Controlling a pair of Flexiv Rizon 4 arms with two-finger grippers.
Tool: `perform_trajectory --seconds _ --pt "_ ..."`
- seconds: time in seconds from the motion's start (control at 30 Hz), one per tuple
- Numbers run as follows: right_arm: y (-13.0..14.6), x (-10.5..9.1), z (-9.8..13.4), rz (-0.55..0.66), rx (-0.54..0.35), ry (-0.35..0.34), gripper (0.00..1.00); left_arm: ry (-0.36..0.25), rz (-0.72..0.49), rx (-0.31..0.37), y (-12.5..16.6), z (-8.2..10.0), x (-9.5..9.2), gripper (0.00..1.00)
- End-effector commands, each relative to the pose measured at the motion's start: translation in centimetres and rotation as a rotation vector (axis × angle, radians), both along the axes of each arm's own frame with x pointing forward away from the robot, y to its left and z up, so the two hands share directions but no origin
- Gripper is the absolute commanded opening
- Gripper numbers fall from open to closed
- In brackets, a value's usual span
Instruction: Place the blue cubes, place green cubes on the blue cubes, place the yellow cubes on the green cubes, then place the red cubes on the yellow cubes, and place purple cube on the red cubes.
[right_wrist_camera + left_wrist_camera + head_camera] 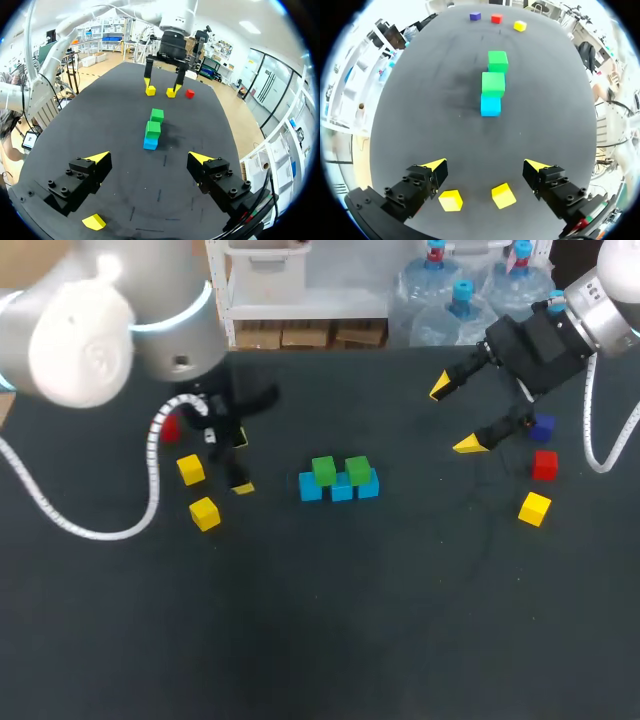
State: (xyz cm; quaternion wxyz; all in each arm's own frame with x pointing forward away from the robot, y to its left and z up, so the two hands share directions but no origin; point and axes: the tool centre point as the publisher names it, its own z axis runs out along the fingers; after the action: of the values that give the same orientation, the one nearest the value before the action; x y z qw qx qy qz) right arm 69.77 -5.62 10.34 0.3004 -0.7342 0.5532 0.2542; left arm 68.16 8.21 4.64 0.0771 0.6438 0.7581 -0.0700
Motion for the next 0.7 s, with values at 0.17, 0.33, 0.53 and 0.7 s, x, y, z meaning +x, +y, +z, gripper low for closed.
perform_trajectory --seconds 0.17,0.33,0.53,0.7 --pt "0.0 0.0 0.0 0.0 0.001 -0.001 1.0 -0.056 -0.024 -0.249 2.7 1.4 -0.4 1.0" --pt "0.0 0.0 0.0 0.0 0.001 -0.001 1.0 -0.048 -0.027 -0.196 3.4 2.1 -0.9 1.0" --pt "0.0 0.0 0.0 0.0 0.001 -0.001 1.0 -0.044 -0.026 -0.188 3.4 2.2 -0.9 1.0" --pt "0.0 0.0 0.0 0.0 0.001 -0.001 1.0 -0.044 -0.026 -0.188 3.4 2.2 -0.9 1.0"
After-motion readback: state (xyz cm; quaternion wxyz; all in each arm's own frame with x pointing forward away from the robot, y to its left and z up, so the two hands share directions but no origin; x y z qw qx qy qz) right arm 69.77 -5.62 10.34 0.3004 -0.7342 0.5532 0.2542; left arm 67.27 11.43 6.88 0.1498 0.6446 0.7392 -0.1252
